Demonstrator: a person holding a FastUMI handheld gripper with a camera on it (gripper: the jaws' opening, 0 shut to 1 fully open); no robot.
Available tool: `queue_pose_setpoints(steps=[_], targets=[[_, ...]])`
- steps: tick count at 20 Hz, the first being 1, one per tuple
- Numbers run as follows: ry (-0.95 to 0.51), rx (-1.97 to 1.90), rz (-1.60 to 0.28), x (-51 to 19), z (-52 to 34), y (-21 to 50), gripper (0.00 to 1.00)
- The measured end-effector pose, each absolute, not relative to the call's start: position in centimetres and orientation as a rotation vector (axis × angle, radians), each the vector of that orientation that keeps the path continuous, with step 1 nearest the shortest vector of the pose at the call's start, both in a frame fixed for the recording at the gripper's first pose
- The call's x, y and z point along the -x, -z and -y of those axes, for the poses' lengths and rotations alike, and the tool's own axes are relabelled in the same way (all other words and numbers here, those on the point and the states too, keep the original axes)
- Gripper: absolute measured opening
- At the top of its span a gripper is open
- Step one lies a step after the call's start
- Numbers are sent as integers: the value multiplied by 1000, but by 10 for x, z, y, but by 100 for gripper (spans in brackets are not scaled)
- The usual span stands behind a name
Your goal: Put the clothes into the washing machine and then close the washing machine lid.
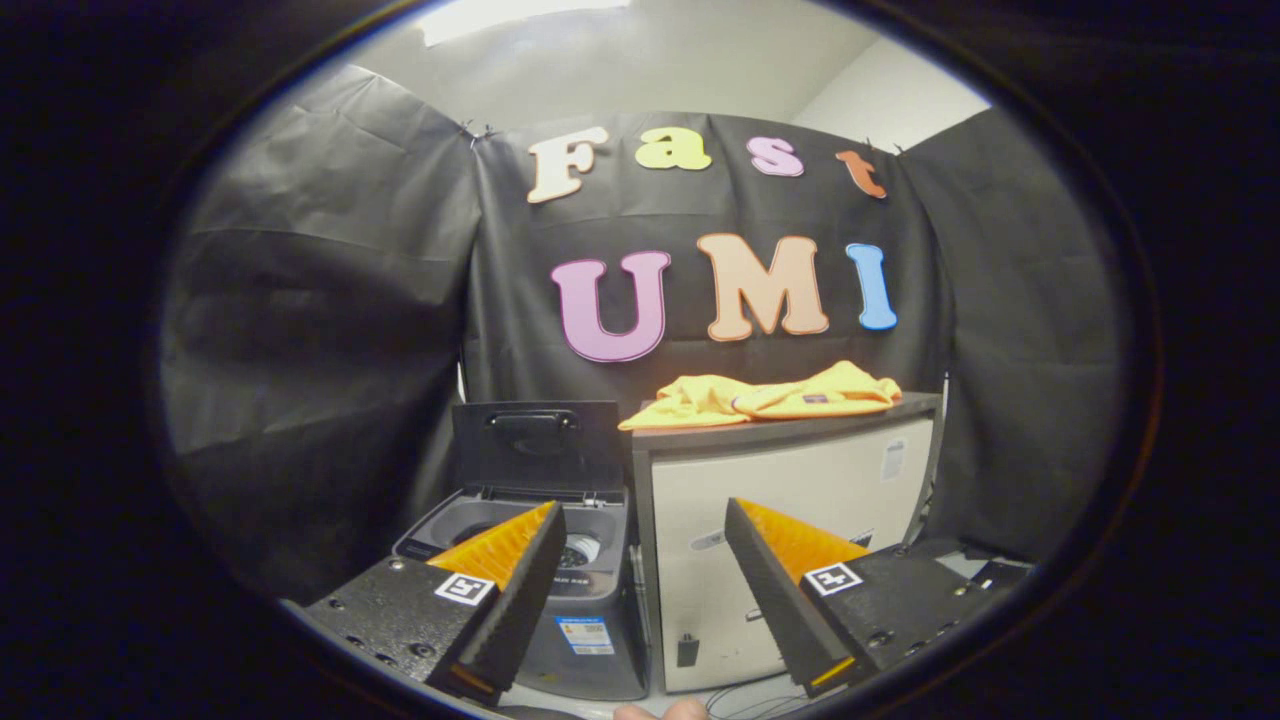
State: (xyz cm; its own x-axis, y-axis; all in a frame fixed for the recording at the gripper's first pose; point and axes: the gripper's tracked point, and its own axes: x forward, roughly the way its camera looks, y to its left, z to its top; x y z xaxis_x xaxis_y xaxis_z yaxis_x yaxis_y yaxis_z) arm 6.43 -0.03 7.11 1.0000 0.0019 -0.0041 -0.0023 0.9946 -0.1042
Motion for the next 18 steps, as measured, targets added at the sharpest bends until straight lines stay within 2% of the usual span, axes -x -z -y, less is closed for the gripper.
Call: queue_pose_setpoints(steps=[11,18], targets=[[52,142,-45,-149,41,-124,97],[97,183,-122,-226,99,-134,98]])
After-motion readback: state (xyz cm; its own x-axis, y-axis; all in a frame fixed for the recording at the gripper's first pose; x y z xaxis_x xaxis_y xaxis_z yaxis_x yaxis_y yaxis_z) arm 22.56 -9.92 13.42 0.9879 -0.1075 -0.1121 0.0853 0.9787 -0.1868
